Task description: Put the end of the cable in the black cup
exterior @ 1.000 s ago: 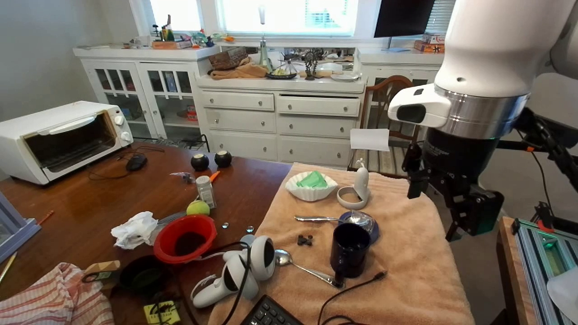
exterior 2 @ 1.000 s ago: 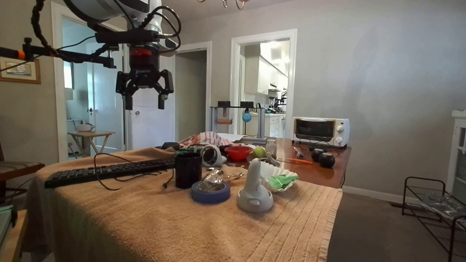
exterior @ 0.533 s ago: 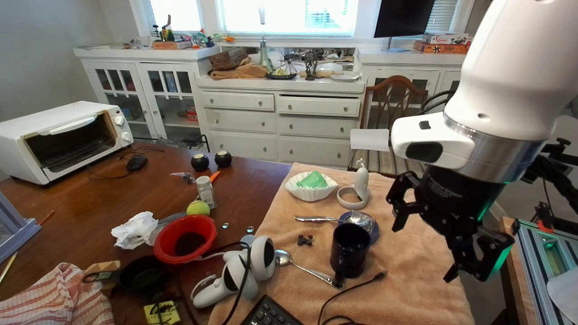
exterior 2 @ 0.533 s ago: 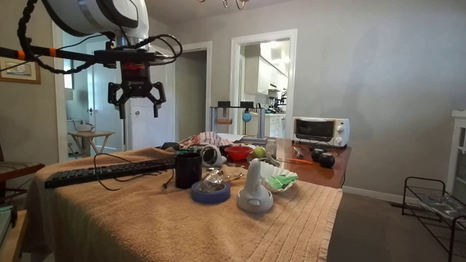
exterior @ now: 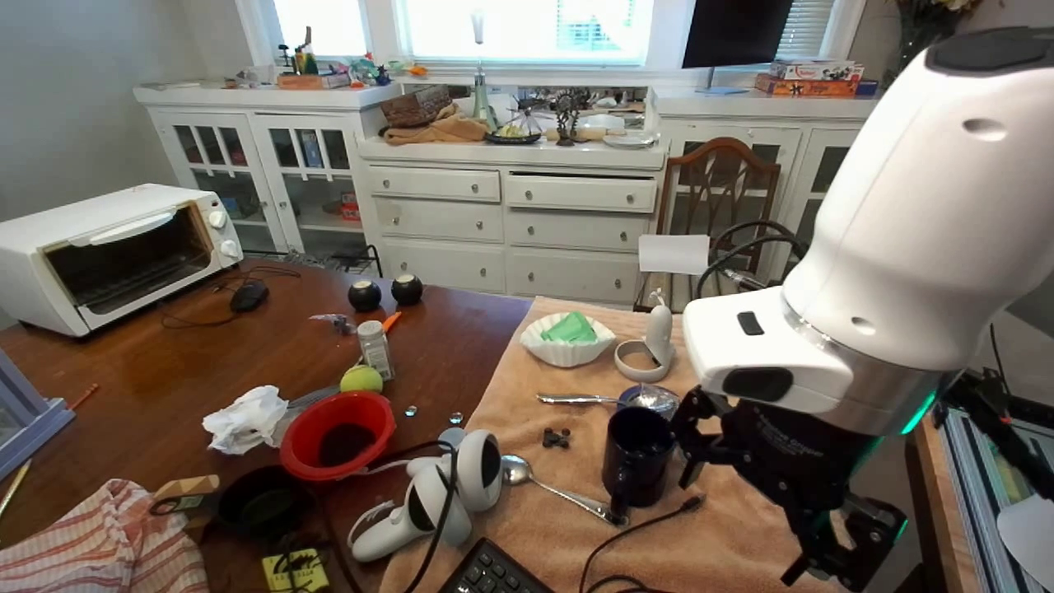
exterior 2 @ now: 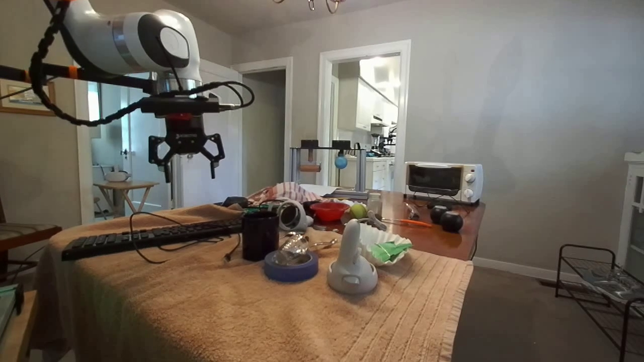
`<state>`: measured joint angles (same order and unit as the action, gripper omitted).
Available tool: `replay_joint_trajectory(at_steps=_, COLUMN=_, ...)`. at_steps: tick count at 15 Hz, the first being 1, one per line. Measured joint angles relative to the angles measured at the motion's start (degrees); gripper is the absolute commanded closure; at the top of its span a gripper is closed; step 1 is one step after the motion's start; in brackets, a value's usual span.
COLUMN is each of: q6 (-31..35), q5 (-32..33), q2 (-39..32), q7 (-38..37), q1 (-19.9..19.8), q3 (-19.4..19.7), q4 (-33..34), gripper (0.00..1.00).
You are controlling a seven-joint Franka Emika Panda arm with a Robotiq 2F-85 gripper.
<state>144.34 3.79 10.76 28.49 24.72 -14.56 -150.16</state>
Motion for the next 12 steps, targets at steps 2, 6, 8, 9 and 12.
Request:
replay_joint_trajectory(at_steps=2, q6=2.0, q5=3.5, q2=-2.5, q7=-0.2, q1=-1.1, q3=-0.1, q4=1.3, gripper=0.00)
replay_joint_trajectory(at_steps=6, q6=3.0, q5=8.2, q2=-8.1, q7=-0.4, q1=-5.0, q3=0.2, q4=5.6, gripper=0.00)
replay_joint_trajectory(at_steps=8, q6=2.9, q5=9.9, q2=-11.2, q7=-0.3, q1=-6.5, q3=0.3, q4=7.6, gripper=0.00)
replay_joint_trajectory(at_steps=9, q6=2.9, q5=10.0, q2=-12.0, q7=-0.3, q1=-6.9, q3=0.3, q4=8.0, gripper=0.00)
replay_joint_trajectory(at_steps=12, q6=2.9, q5=10.0, q2=-11.8, q7=-0.3, q1=-6.9, q3=0.0, q4=8.0, gripper=0.00)
